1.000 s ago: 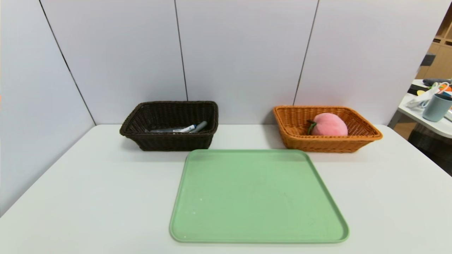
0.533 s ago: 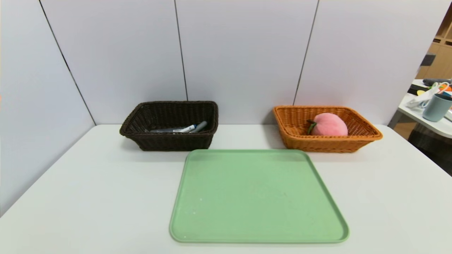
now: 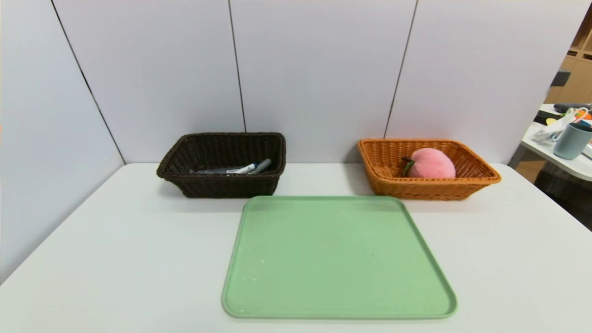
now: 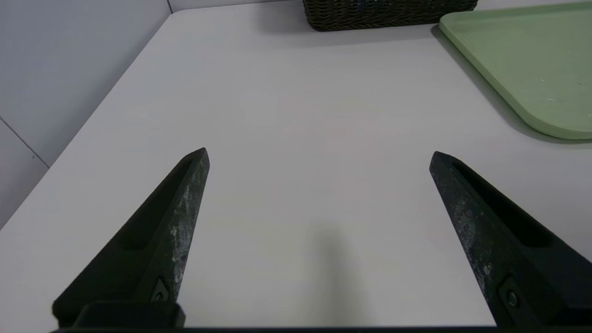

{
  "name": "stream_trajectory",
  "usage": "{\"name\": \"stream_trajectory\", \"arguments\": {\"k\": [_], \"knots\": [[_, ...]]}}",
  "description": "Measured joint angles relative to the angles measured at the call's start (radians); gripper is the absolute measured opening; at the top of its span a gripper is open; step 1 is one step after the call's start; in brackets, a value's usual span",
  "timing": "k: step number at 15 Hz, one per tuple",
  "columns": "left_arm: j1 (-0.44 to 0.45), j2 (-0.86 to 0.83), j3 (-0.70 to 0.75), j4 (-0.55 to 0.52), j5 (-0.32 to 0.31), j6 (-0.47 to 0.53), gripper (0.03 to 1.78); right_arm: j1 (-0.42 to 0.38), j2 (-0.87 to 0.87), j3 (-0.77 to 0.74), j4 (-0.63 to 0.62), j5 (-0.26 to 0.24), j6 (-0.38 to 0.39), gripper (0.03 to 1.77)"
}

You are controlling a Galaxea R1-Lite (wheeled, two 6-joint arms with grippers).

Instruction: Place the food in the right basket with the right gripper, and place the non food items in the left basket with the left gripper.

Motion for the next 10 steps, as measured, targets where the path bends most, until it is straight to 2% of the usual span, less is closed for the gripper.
{"name": "stream_trajectory", "arguments": {"k": [10], "knots": [[0.0,0.0,0.0,0.0,0.014,-0.016,1.69,0.0,0.0,0.0,-0.005,-0.006,0.01,1.7]]}}
